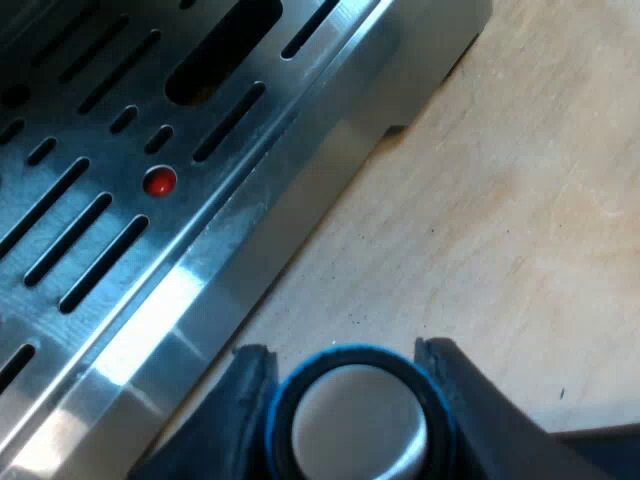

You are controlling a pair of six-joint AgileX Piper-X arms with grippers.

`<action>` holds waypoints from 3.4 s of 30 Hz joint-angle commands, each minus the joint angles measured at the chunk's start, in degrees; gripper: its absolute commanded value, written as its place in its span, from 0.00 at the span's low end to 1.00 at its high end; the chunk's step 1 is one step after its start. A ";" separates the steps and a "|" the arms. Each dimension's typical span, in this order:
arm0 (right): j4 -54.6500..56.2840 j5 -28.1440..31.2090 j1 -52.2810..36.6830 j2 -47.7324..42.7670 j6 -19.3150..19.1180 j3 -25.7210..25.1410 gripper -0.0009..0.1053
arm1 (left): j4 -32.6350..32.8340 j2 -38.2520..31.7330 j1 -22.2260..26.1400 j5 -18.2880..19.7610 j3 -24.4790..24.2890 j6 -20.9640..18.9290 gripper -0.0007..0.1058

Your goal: Grind coffee beans and then tamp

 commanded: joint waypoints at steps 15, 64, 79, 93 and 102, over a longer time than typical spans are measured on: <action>-0.37 -0.34 -0.22 -0.13 -0.66 -0.13 0.60 | -2.42 -0.07 -0.11 0.66 2.18 0.26 0.05; -0.37 -0.34 -0.22 -0.13 -0.66 -0.13 0.60 | -2.35 8.63 -0.11 5.46 9.13 -0.35 0.05; -0.37 -0.34 -0.22 -0.13 -0.66 -0.13 0.60 | -2.68 4.94 -0.11 5.35 6.46 -0.35 0.05; -0.37 -0.34 -0.22 -0.13 -0.66 -0.13 0.60 | -5.35 -4.43 -0.11 5.35 0.87 -0.35 0.05; -2.36 -0.46 -0.22 -0.13 -0.66 -0.13 0.60 | -5.54 -12.58 -0.11 4.89 0.79 -0.35 0.05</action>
